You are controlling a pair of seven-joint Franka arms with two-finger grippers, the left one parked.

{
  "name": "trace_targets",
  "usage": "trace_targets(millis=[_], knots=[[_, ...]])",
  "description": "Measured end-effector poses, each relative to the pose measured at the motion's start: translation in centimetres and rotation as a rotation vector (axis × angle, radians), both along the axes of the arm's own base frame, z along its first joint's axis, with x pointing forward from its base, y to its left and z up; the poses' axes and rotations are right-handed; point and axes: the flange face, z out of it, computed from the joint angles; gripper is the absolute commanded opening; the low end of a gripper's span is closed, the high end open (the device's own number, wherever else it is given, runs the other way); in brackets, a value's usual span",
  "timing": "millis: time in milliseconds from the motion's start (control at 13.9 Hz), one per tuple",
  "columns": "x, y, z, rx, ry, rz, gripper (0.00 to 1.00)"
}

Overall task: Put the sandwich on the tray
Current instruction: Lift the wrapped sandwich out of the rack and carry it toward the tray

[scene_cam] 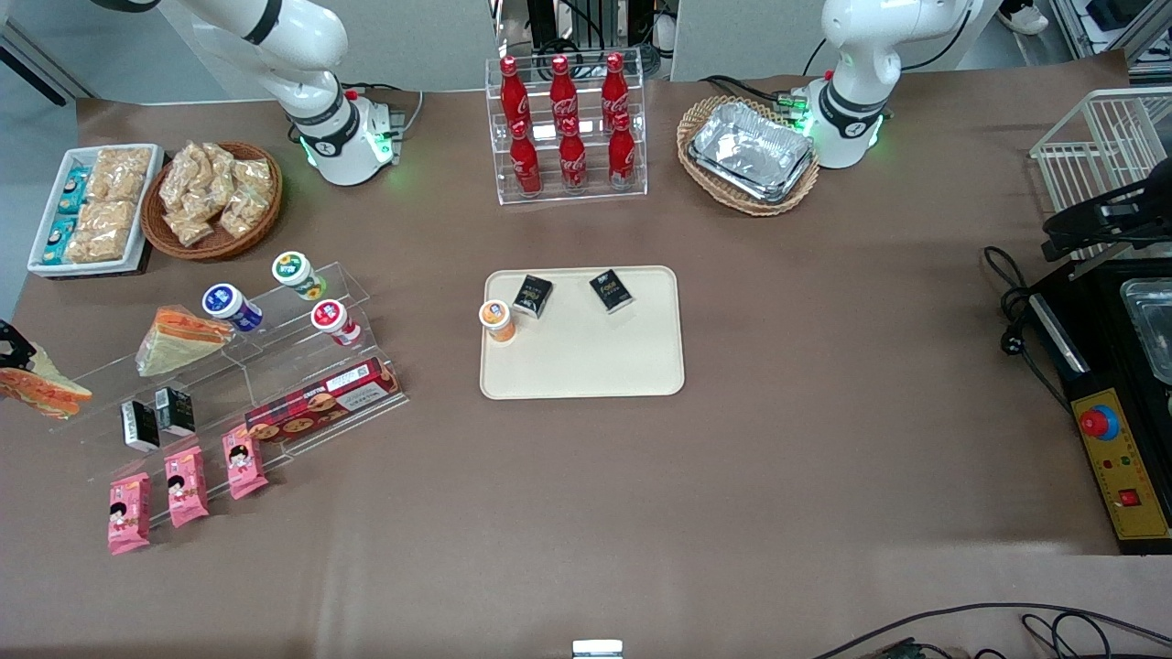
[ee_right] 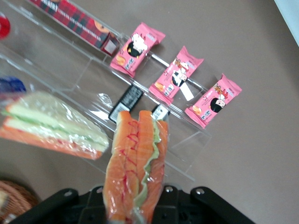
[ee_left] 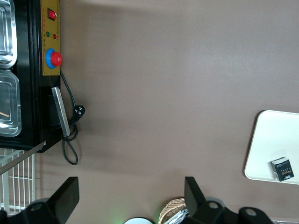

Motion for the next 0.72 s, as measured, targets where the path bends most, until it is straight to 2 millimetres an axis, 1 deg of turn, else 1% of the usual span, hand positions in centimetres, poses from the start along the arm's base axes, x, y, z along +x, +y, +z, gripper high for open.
trace_targets(millis=[72, 144, 215, 287, 431, 718], knots=[[0.4, 1.0, 0.4, 0.005, 0.010, -0.027, 0.00], [1.0, 2.6, 0.6, 0.009, 0.021, -0.062, 0.00], [1.7, 4.6, 0.8, 0.011, 0.029, -0.107, 0.00], [2.3, 7.1, 1.1, 0.013, 0.041, -0.159, 0.00], [3.3, 12.7, 2.2, 0.022, 0.067, -0.269, 0.00], [4.0, 23.0, 4.3, 0.052, 0.082, -0.509, 0.00]])
